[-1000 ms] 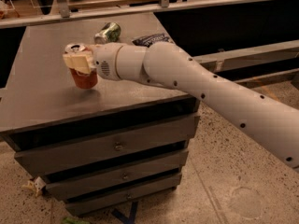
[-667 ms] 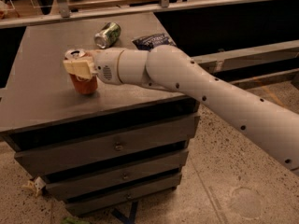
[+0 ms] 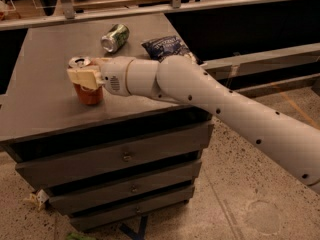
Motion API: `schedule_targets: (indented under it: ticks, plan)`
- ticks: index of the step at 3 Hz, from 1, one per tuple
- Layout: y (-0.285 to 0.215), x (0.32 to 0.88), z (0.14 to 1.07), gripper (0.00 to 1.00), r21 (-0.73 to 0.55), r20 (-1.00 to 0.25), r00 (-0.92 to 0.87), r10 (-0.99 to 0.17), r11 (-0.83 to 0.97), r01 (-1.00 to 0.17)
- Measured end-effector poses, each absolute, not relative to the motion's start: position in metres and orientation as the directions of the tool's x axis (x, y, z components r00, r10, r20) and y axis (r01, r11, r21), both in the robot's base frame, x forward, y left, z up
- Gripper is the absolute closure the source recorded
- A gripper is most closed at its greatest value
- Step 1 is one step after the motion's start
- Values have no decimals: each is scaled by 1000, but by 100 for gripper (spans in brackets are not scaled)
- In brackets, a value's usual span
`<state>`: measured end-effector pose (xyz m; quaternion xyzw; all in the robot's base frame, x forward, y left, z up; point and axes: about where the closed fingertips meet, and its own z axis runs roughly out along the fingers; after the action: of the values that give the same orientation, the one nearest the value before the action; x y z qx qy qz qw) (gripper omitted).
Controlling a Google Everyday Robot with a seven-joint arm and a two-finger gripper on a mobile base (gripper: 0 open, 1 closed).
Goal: Place coke can upright
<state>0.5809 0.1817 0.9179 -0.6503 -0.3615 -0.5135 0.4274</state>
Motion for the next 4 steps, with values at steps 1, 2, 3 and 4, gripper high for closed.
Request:
schedule_targets:
  ticks: [1, 2, 3, 4]
  plan:
    - [182, 580, 916, 59, -186, 977, 213, 33, -368, 911]
    - [183, 580, 914, 36, -184, 975, 216, 50, -357, 916]
    - [185, 579, 912, 13, -185, 974, 219, 61, -344, 920]
    - [185, 578, 912, 0, -183, 972, 221, 77, -339, 923]
